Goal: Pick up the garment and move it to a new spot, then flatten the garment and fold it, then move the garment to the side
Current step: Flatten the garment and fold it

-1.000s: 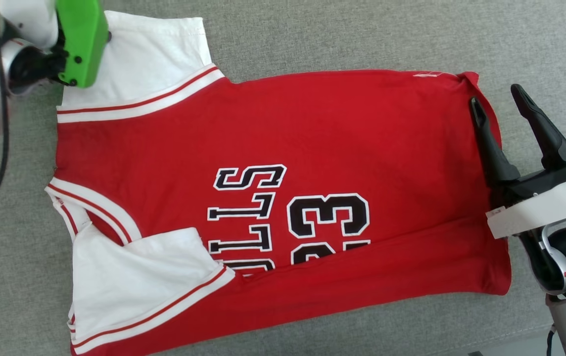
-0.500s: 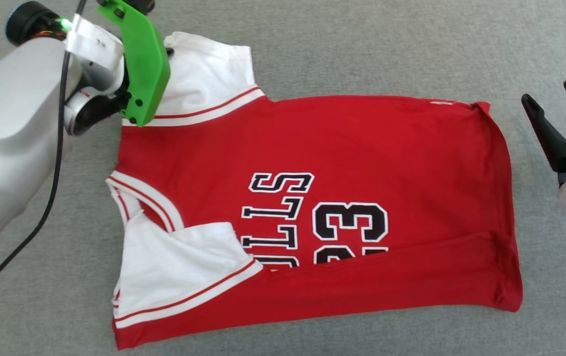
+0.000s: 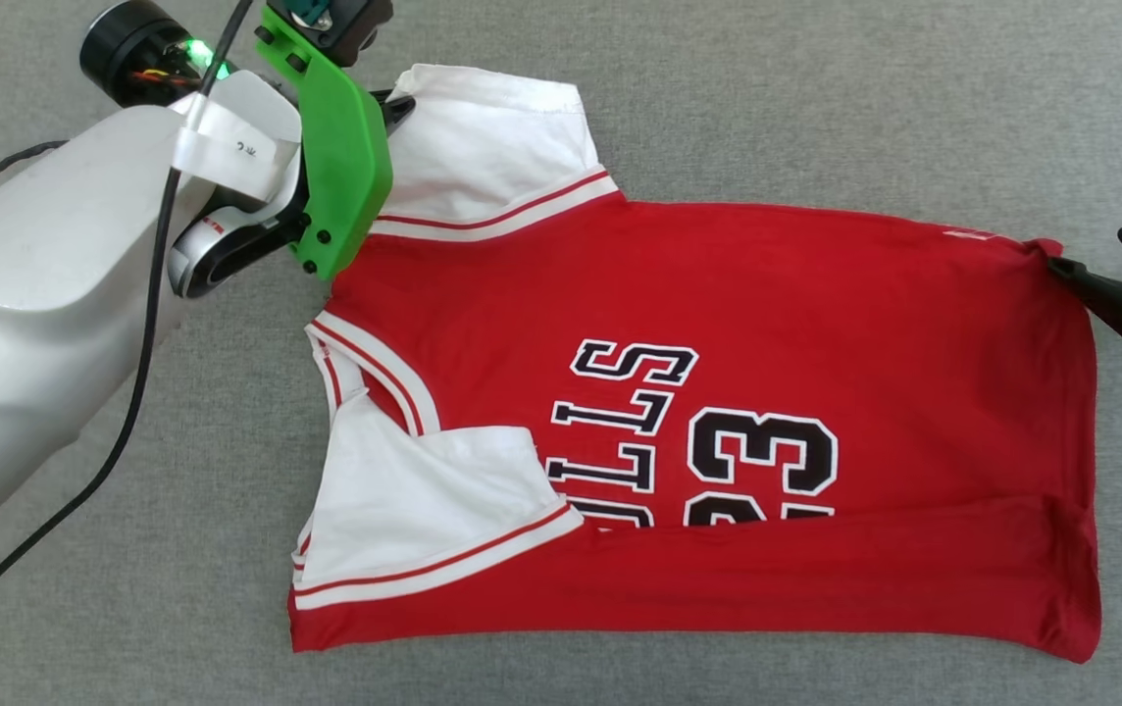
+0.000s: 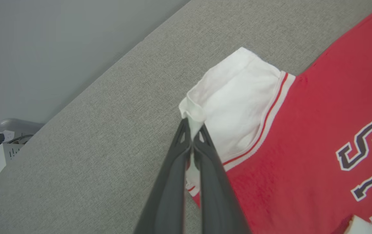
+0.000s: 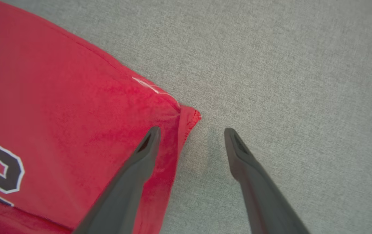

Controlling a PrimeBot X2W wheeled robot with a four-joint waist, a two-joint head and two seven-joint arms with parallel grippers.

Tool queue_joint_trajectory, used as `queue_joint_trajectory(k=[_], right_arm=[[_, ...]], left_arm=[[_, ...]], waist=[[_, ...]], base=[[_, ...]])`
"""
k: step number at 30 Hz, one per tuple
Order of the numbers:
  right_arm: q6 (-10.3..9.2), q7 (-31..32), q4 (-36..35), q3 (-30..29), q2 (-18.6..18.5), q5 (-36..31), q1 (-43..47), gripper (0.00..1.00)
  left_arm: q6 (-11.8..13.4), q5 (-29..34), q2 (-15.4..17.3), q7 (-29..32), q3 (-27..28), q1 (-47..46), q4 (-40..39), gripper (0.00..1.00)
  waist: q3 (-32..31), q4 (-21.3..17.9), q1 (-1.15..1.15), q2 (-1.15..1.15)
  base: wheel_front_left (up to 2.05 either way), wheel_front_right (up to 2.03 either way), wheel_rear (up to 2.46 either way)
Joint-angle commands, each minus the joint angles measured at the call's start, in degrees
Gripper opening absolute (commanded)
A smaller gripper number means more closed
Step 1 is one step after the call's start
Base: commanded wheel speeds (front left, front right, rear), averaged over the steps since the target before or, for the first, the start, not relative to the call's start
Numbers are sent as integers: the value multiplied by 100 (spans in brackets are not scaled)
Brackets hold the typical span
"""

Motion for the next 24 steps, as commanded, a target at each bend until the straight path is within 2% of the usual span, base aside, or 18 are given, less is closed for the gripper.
queue_joint_trajectory(k=[1, 9, 13, 14, 15, 24], right_arm=[[-3, 47, 121, 100, 50, -45, -149, 100], [-3, -60, 1167, 785, 461, -246, -457, 100], [-3, -143, 1607, 1167, 575, -132, -418, 100], [-3, -212, 1657, 1256, 573, -94, -435, 9], [-3, -325, 1699, 1311, 567, -65, -462, 0], [-3, -1617, 1753, 1450, 444, 79, -720, 0]], left_arm=[[-16, 103, -50, -46, -13, 34, -35, 0], [-16, 174, -104, -200, -24, -135, -142, 0], [-16, 161, -121, -266, -28, -142, -127, 0], [-16, 153, -114, -284, -29, -134, -118, 0], [-16, 149, -96, -304, -30, -124, -105, 0], [-16, 38, 18, -556, -35, 125, -19, 0]], waist=[[106, 81, 0, 0], [375, 208, 0, 0], [398, 221, 0, 0], [385, 215, 0, 0], [360, 201, 0, 0], [-131, 121, 0, 0]], base=[[0, 0, 0], [0, 0, 0], [0, 0, 0], [0, 0, 0], [0, 0, 0], [0, 0, 0]])
